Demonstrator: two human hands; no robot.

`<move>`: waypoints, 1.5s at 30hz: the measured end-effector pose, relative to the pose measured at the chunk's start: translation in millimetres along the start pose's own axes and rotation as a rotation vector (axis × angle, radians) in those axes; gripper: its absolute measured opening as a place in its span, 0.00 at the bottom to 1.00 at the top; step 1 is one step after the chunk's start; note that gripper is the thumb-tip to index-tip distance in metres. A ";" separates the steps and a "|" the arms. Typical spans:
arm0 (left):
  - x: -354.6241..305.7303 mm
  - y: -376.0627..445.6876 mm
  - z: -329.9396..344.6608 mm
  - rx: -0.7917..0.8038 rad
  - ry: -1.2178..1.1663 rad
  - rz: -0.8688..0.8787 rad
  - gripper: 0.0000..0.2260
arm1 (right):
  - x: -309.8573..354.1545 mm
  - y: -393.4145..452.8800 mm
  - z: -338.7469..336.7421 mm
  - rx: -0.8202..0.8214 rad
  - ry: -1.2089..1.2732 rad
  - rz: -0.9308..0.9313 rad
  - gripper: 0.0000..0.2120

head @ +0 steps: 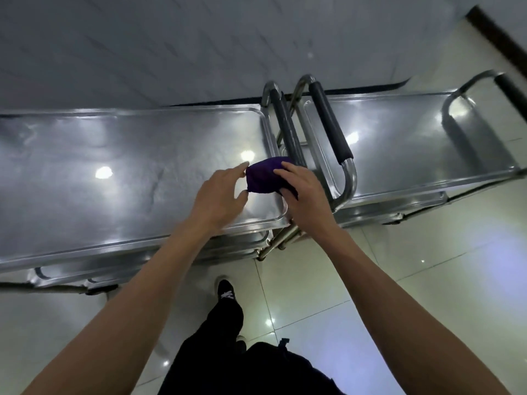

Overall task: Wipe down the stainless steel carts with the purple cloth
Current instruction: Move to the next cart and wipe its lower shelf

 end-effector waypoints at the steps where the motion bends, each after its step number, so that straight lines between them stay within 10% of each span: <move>1: -1.8 11.6 -0.7 -0.006 -0.020 0.019 0.28 | -2.6 9.9 -2.4 0.000 -0.012 0.003 0.20; 16: -30.7 143.8 10.0 -0.117 -0.107 0.127 0.23 | -59.9 120.7 -44.9 -0.145 -0.156 -0.094 0.19; 24: -31.5 153.3 52.9 0.101 -0.067 -0.059 0.24 | -102.5 120.8 -17.7 0.143 -0.090 0.012 0.24; 45: -86.9 125.5 56.9 -0.070 0.201 -0.272 0.22 | -139.8 125.1 -43.3 0.219 0.027 -0.112 0.22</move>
Point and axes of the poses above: each hand's wrist, its own y-axis towards the middle knuckle, its own z-axis out of the palm, x = y × z, the point moved 1 cm from there along y, towards the middle knuckle, and after that the axes turned 13 degrees about y, right-handed, at the moved point
